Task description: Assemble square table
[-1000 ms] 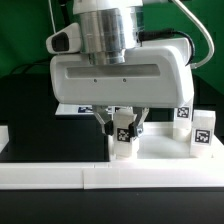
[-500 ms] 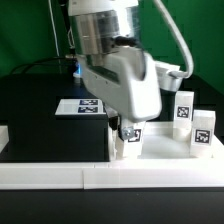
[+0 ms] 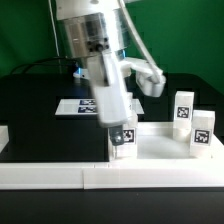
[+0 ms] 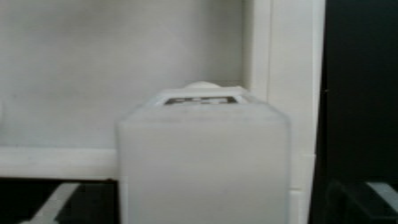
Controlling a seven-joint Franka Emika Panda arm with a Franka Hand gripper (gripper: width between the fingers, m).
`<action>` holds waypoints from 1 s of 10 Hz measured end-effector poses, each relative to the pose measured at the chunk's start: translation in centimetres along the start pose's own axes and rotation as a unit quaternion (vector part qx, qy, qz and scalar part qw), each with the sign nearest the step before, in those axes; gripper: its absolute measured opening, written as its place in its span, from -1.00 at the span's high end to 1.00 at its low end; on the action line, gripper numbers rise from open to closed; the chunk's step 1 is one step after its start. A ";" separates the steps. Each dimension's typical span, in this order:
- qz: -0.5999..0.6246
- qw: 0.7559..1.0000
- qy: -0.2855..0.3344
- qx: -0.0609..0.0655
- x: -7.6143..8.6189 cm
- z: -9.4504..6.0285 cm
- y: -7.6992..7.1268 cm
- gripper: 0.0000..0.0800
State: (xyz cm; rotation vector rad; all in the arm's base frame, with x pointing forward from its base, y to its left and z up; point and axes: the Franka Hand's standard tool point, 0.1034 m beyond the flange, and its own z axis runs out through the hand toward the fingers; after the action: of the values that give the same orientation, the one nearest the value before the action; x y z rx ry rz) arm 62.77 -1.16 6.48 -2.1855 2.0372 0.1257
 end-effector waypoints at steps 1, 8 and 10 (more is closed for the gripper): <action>-0.089 0.996 0.020 0.006 -1.2 -0.3 -0.6 -0.57; -0.763 0.644 0.022 -0.053 -1.8 0.0 0.1 -0.62; -0.774 0.630 0.023 -0.050 -1.5 -0.5 -0.2 -0.62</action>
Offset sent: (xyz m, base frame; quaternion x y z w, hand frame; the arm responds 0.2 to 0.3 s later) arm 0.0000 0.0000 0.0000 0.0000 0.0000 -0.1938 0.9810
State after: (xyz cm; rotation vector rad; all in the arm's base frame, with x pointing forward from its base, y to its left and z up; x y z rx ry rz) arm 62.85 0.25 7.25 -3.0573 -0.4220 -0.0459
